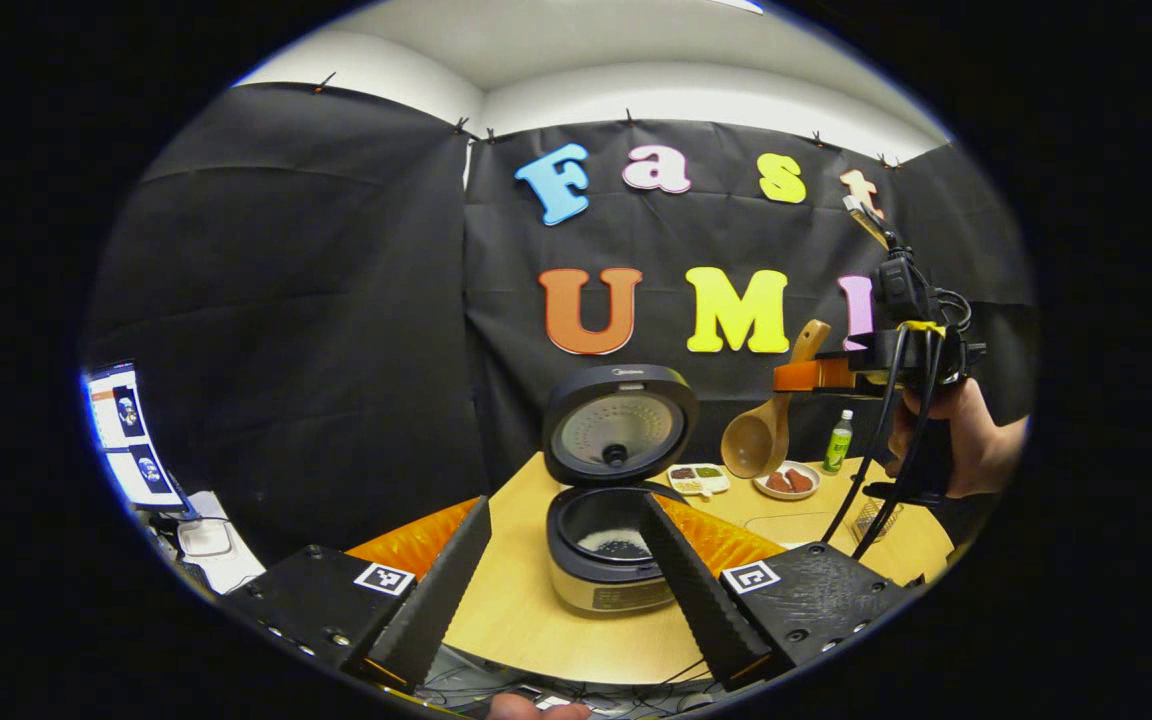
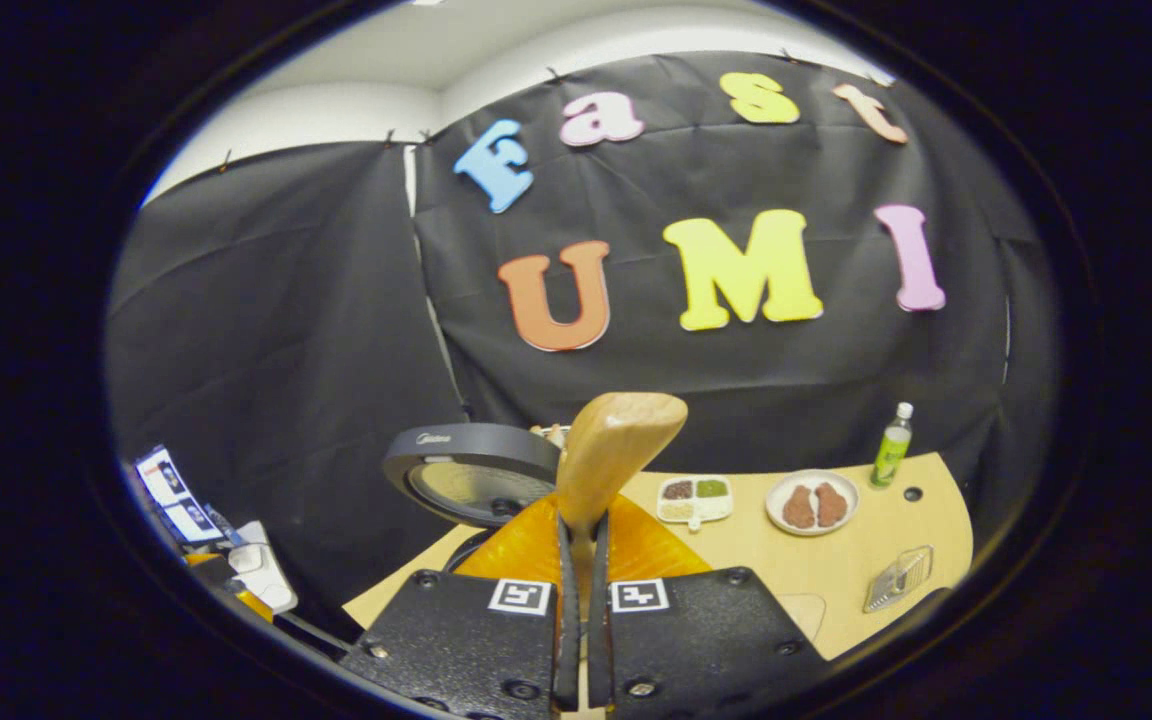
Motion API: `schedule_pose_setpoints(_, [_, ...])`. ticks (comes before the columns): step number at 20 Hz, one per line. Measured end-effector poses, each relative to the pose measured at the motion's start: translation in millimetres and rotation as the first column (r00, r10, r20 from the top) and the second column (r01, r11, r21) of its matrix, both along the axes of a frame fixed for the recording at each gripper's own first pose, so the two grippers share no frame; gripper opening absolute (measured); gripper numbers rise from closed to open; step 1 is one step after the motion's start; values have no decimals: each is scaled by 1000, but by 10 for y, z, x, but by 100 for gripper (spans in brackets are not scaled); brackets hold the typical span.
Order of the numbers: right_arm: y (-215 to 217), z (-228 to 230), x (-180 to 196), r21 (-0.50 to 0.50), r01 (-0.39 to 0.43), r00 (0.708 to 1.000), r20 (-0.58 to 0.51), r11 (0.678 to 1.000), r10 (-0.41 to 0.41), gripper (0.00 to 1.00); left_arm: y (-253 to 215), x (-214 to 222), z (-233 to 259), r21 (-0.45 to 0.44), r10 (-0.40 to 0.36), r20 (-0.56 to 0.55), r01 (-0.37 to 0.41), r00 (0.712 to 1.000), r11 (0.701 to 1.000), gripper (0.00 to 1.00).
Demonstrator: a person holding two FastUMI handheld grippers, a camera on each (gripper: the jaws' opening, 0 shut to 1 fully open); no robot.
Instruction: Close the left gripper, press the button to open the rice cooker; take a wooden spoon from the chopstick holder with the right hand, scoop a spoonful of rice and pour it into the rice cooker, then put the wooden spoon back into the chopstick holder.
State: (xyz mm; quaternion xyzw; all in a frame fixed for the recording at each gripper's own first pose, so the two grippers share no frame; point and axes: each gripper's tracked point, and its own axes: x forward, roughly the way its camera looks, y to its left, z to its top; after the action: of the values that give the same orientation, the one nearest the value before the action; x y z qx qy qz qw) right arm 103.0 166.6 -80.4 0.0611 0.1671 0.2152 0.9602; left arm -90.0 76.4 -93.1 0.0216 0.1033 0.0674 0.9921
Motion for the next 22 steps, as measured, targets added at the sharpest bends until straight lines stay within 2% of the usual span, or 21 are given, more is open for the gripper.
schedule_pose_setpoints(3, [-788, 50, 25, 9, 107, 994, -2, 994, -107, 8, -300, 131, -75, 15, -48, -21, 48, 999, 999, 96])
schedule_pose_setpoints(5, [-1380, 61, 44, 5, 196, 981, -6, 981, -196, 8, -506, 208, -76, 10, -75, -24, 75, 997, 997, 96])
schedule_pose_setpoints(9, [-2539, -68, 54, -13, 374, 927, -20, 927, -374, 6, -841, 429, -92, -6, -113, -14, 113, 993, 994, 96])
schedule_pose_setpoints(12, [-3180, -288, 74, -6, 469, 882, -58, 883, -468, 9, -1024, 542, -100, -1, -122, -33, 122, 992, 992, 96])
schedule_pose_setpoints(17, [-3763, -760, 281, 2, 527, 844, -122, 850, -523, 9, -1269, 650, -4, 7, -97, -41, 97, 994, 995, 96])
schedule_pose_setpoints(18, [-3826, -837, 344, 3, 532, 840, -127, 847, -528, 9, -1302, 659, 8, 9, -88, -42, 88, 995, 996, 100])
schedule_pose_setpoints(19, [-3881, -922, 417, 1, 536, 837, -131, 844, -532, 9, -1339, 669, 0, 11, -82, -45, 83, 996, 996, 96])
schedule_pose_setpoints(22, [-3953, -1192, 641, -10, 530, 838, -144, 848, -526, 8, -1392, 684, -2, 24, -61, -63, 63, 996, 998, 96])
